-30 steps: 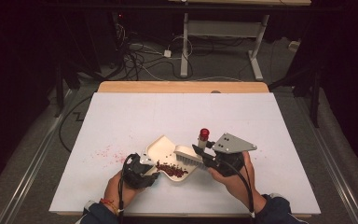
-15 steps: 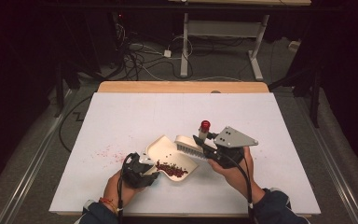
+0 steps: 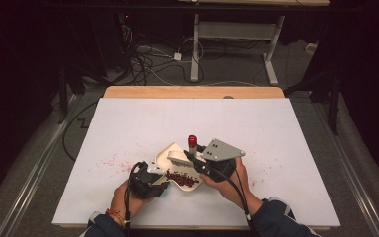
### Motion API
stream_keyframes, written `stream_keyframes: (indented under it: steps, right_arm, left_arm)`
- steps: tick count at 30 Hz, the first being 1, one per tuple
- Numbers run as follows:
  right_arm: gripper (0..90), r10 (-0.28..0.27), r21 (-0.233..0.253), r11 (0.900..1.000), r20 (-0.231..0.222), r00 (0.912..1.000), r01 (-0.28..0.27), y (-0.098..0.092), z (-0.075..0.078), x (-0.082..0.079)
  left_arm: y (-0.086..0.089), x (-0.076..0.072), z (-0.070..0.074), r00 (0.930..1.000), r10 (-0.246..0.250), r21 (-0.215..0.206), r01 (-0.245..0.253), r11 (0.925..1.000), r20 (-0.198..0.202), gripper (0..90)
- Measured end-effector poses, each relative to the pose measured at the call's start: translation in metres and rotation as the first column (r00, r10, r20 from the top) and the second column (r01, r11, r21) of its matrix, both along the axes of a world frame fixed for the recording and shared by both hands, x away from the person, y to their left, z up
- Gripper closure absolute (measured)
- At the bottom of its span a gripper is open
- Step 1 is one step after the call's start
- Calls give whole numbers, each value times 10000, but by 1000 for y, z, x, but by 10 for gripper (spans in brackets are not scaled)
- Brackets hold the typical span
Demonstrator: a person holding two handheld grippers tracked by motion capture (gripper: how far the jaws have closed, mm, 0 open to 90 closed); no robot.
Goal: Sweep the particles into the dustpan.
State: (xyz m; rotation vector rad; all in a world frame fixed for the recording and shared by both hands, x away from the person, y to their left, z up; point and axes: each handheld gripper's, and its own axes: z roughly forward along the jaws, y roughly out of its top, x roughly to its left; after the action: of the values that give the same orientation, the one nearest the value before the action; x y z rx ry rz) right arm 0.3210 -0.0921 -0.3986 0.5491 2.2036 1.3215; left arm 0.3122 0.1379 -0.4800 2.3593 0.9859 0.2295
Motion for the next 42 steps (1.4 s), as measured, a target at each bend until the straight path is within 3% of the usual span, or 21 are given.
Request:
stream_keyframes:
  steps: [4,11,17,21,27,35,42]
  right_arm:
    - [701,434,-56,9990,-155,9989,-435,2,4,-9]
    - [701,483,193,9987,-229,9986,-478,-6,13,-15]
    - [701,84,338,9994,-104,9999,-81,-20,23,-14]
    - [701,-355,-65,9993,107,9993,356,-29,23,-13]
    - [701,-605,-452,9971,13,9982,605,-26,13,-8]
    - [701,195,-412,9989,-429,9989,-213,-14,10,-20]
    - [700,275,-116,9995,-356,9990,-280,-16,17,-25]
  left_arm:
    - [0,0,1,10000,4,-28,-4,10000,1,635]
    - [3,2,1,10000,56,-126,-56,9999,-40,636]
    - [6,3,2,9997,228,-172,-228,9996,3,636]
    - [9,4,2,9991,421,-180,-420,9990,52,636]
    - [10,4,2,9988,476,-137,-475,9988,62,636]
    - [11,5,2,9984,571,-176,-570,9982,42,635]
    - [14,7,2,9978,662,-181,-662,9976,34,635]
